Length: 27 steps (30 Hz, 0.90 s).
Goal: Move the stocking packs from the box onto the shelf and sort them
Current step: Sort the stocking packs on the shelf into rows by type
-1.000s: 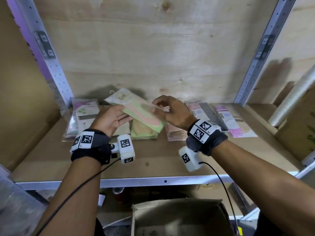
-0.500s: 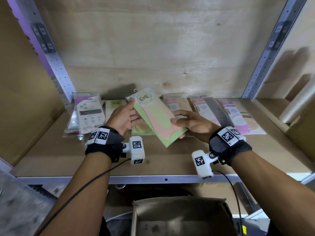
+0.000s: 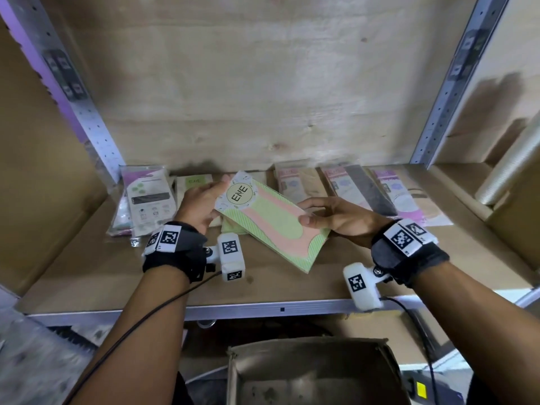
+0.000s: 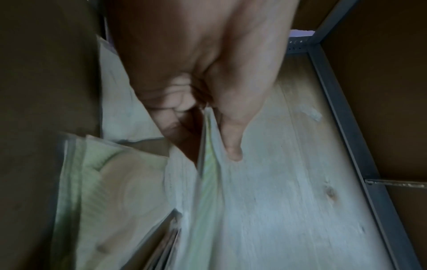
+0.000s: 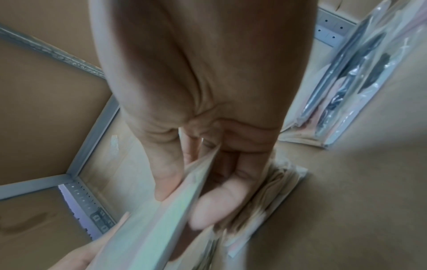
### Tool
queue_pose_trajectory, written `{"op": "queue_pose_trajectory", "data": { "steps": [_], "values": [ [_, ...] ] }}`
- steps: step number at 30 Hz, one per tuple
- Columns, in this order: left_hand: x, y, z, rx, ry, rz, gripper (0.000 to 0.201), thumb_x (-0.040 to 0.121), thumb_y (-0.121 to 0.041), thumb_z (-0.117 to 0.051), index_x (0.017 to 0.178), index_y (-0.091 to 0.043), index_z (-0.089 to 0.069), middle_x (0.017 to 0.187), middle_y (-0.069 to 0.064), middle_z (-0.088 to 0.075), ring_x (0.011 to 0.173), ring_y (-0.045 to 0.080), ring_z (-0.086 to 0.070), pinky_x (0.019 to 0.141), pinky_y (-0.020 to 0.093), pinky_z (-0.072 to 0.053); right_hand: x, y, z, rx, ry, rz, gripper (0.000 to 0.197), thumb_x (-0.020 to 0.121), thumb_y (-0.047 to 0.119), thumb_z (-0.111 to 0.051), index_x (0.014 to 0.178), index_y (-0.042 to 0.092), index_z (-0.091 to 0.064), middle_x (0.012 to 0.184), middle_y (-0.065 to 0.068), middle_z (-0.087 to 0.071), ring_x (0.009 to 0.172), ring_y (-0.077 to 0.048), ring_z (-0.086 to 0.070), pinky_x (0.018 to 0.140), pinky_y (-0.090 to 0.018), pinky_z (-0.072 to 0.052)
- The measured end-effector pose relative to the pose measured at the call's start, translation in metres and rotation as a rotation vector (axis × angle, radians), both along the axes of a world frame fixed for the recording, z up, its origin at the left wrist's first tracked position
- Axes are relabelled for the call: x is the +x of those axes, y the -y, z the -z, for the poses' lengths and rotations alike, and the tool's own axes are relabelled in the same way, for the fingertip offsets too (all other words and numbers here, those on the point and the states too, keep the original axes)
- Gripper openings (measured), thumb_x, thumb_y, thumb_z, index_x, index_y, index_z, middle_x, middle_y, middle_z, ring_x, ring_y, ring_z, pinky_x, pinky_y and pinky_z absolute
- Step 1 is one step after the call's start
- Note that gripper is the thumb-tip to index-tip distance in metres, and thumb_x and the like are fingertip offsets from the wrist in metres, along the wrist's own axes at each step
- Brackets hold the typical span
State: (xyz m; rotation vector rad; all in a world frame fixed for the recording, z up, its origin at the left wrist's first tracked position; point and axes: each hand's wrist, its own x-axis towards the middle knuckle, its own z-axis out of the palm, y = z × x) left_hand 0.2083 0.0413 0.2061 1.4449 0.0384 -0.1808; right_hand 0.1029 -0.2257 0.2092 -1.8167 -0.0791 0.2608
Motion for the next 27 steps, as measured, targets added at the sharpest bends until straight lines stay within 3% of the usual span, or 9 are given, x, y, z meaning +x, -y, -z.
{"op": "queue_pose_trajectory", "data": {
  "steps": [3,6,9,11,15,17,20,24,27],
  "values": [
    [-0.003,-0.003,0.000,-0.044,-0.076,0.023,0.035,0.092,-0.032,-0.071,0.113,-0.004,-0.071,0.110,0.014,-0.075,0.104,0.026,-0.071,0.095,0.038,-0.054,0.000,0.000,0.000,-0.008,-0.012,0.011,0.035,0.095,0.000,-0.058,0.129,-0.009,-0.054,0.120,-0.040,-0.060,0.103,-0.036,-0.059,0.099,-0.059,-0.042],
    [-0.009,-0.002,0.001,-0.107,-0.083,0.045,0.026,0.092,-0.038,-0.069,0.103,-0.015,-0.072,0.102,0.006,-0.078,0.097,0.018,-0.072,0.087,0.032,-0.056,-0.002,-0.004,0.000,0.025,0.001,0.067,0.032,0.093,0.000,-0.062,0.123,-0.009,-0.058,0.111,-0.030,-0.065,0.099,-0.032,-0.062,0.094,-0.046,-0.047],
    [-0.014,0.000,0.004,-0.090,-0.049,0.174,0.037,0.089,-0.042,-0.071,0.113,-0.014,-0.071,0.105,0.008,-0.078,0.099,0.019,-0.075,0.079,0.027,-0.061,0.002,-0.011,-0.002,0.086,0.027,0.146,0.030,0.091,0.006,-0.067,0.118,-0.006,-0.060,0.106,-0.021,-0.068,0.093,-0.029,-0.065,0.084,-0.039,-0.052],
    [-0.017,0.002,0.007,-0.038,-0.054,0.301,0.043,0.084,-0.039,-0.078,0.116,-0.012,-0.070,0.108,0.010,-0.077,0.102,0.022,-0.074,0.077,0.025,-0.061,0.006,-0.018,-0.004,0.166,-0.007,0.193,0.027,0.089,0.014,-0.072,0.111,0.003,-0.061,0.109,-0.022,-0.071,0.094,-0.031,-0.069,0.074,-0.041,-0.056],
    [-0.021,0.006,0.010,0.096,-0.102,0.477,0.044,0.079,-0.029,-0.081,0.116,-0.008,-0.070,0.110,0.010,-0.077,0.099,0.020,-0.075,0.074,0.023,-0.061,0.013,-0.035,-0.008,0.271,-0.082,0.267,0.035,0.082,0.021,-0.081,0.105,0.011,-0.056,0.109,-0.021,-0.073,0.098,-0.039,-0.071,0.080,-0.059,-0.057],
    [-0.019,0.003,0.009,0.078,-0.098,0.426,0.033,0.084,-0.018,-0.078,0.112,-0.004,-0.071,0.108,0.009,-0.077,0.095,0.018,-0.076,0.071,0.022,-0.061,0.018,-0.044,-0.011,0.228,-0.068,0.306,0.036,0.082,0.019,-0.080,0.106,0.009,-0.055,0.107,-0.023,-0.073,0.092,-0.039,-0.072,0.074,-0.056,-0.060],
    [-0.013,-0.003,0.005,0.082,-0.041,0.304,0.027,0.084,-0.013,-0.078,0.108,-0.002,-0.072,0.102,0.008,-0.079,0.089,0.015,-0.076,0.066,0.018,-0.059,0.033,-0.056,-0.016,0.150,-0.022,0.326,0.025,0.086,0.006,-0.073,0.103,0.005,-0.054,0.110,-0.025,-0.070,0.080,-0.031,-0.072,0.057,-0.037,-0.060],
    [-0.001,-0.007,0.007,0.177,0.024,0.102,0.028,0.080,-0.011,-0.082,0.104,-0.003,-0.071,0.095,0.010,-0.077,0.075,0.014,-0.073,0.063,0.020,-0.060,0.060,-0.068,-0.020,-0.071,-0.009,0.347,0.017,0.081,-0.002,-0.070,0.086,0.009,-0.058,0.100,-0.023,-0.067,0.082,-0.029,-0.064,0.080,-0.052,-0.057],
    [0.009,-0.009,0.014,0.298,0.034,-0.006,0.024,0.077,-0.013,-0.085,0.097,-0.005,-0.073,0.088,0.011,-0.076,0.071,0.017,-0.072,0.067,0.026,-0.062,0.078,-0.076,-0.020,-0.270,-0.015,0.340,0.016,0.078,0.006,-0.078,0.079,0.009,-0.063,0.090,-0.016,-0.068,0.079,-0.027,-0.067,0.082,-0.047,-0.060]
  ]
}}
